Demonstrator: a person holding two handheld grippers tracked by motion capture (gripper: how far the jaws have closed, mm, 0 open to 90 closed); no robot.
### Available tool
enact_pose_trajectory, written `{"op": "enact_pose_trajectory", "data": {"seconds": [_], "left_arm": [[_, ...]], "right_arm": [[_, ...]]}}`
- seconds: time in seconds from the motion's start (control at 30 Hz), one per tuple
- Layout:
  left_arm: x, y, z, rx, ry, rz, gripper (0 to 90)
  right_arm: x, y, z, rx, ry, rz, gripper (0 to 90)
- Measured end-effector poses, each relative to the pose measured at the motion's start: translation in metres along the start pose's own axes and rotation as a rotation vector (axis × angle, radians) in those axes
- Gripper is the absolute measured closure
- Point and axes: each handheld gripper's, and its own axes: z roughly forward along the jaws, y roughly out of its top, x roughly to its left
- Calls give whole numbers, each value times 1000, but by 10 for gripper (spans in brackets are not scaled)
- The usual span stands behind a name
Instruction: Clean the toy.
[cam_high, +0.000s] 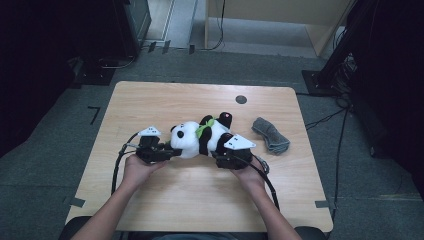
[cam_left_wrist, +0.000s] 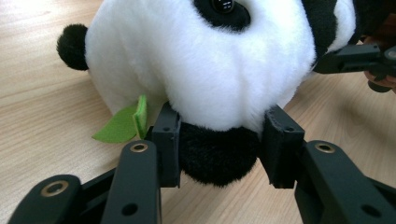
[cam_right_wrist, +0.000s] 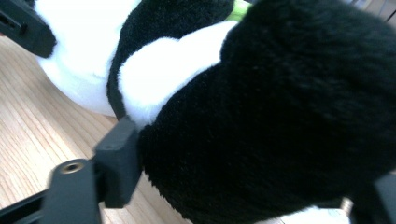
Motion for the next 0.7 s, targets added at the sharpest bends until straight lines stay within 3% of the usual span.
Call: {"op": "enact_pose_trajectory", "data": {"seconds": [0.07,0.17,0.23,0.27,0.33,0.43,0.53,0.6,0.63,0.67,0.7], "left_arm": [[-1,0,0,-6,19,16,509],[-1,1,-3,-33,36,39,397],[-1,1,-7,-76,37,76,369],[-2,1,-12,-123,40,130,334],[-3,2,-15,-144,32,148,326],[-1,2,-17,-140,16,143,321],[2,3,-19,-124,-7,145,321],[2,3,-19,-111,-24,143,318],[1,3,-19,-104,-32,151,318],[-1,3,-17,-93,-18,187,299],[-1,3,-17,-93,-18,187,289]], "right_arm": [[1,2,-1,14,-3,4,350],[-2,8,-2,27,10,24,404],[-8,14,-6,49,44,98,438],[-17,20,-10,60,72,158,454],[-24,26,-17,69,87,195,461],[-28,31,-23,71,84,208,462],[-37,40,-36,49,94,279,461],[-40,43,-43,44,108,293,459],[-40,43,-43,44,108,293,459],[-41,47,-48,41,114,293,456],[-41,47,-48,41,114,293,456]]}}
